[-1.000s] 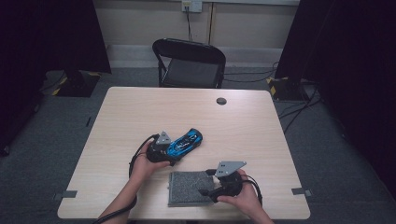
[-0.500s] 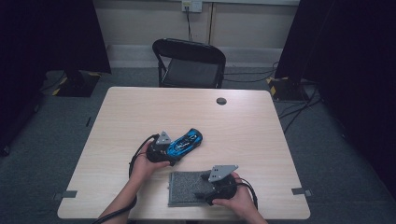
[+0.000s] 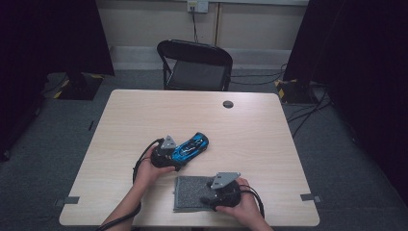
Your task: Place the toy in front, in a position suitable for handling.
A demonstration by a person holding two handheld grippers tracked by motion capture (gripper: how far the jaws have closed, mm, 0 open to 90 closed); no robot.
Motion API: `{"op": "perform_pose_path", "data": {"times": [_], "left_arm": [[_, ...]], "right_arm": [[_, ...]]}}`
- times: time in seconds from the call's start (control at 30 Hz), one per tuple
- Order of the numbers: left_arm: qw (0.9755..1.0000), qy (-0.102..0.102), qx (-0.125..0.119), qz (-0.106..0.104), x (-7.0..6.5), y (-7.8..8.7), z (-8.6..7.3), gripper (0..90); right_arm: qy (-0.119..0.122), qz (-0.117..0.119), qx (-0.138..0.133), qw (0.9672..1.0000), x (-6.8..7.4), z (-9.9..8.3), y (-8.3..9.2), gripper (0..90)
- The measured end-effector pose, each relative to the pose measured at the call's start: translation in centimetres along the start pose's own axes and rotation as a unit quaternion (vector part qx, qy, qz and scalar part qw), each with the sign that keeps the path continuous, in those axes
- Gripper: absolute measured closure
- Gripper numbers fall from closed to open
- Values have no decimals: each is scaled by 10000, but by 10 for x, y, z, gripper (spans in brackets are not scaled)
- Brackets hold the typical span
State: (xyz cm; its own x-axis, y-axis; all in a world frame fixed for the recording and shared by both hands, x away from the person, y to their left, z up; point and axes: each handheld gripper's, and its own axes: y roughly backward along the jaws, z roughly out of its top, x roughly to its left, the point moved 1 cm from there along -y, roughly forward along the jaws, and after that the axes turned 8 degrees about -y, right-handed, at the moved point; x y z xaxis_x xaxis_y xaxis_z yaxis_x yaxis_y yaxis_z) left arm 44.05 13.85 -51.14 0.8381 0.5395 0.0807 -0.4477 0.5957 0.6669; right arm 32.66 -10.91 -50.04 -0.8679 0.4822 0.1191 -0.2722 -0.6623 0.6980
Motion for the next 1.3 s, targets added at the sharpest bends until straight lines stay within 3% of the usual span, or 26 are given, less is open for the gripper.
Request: {"op": "perform_pose_path", "data": {"times": [0.23, 0.4, 0.47, 0.7, 0.9, 1.1, 1.3], "left_arm": [[10000, 1, -4, 1, 0, 0, 0, 253], [10000, 1, -1, 2, 0, 0, 0, 253], [10000, 3, -1, 0, 0, 0, 0, 253], [10000, 3, -1, 0, 0, 0, 0, 253], [10000, -2, 4, 0, 0, 0, 0, 253], [10000, -27, 6, 29, 0, 0, 0, 253], [10000, 3, -3, 2, 0, 0, 0, 253]], "right_arm": [[-208, -70, 53, 9997, -3, 1, 3, 664], [-352, -116, 148, 9992, -4, 3, 4, 740], [-373, -109, 165, 9991, -4, 4, 5, 752], [-856, -92, 83, 9963, -15, 2, 18, 768], [-1143, -266, -324, 9926, -33, 11, 45, 769], [-1204, -633, -609, 9888, -54, 39, 54, 770], [-1247, -778, -619, 9872, -70, 75, 37, 769]]}}
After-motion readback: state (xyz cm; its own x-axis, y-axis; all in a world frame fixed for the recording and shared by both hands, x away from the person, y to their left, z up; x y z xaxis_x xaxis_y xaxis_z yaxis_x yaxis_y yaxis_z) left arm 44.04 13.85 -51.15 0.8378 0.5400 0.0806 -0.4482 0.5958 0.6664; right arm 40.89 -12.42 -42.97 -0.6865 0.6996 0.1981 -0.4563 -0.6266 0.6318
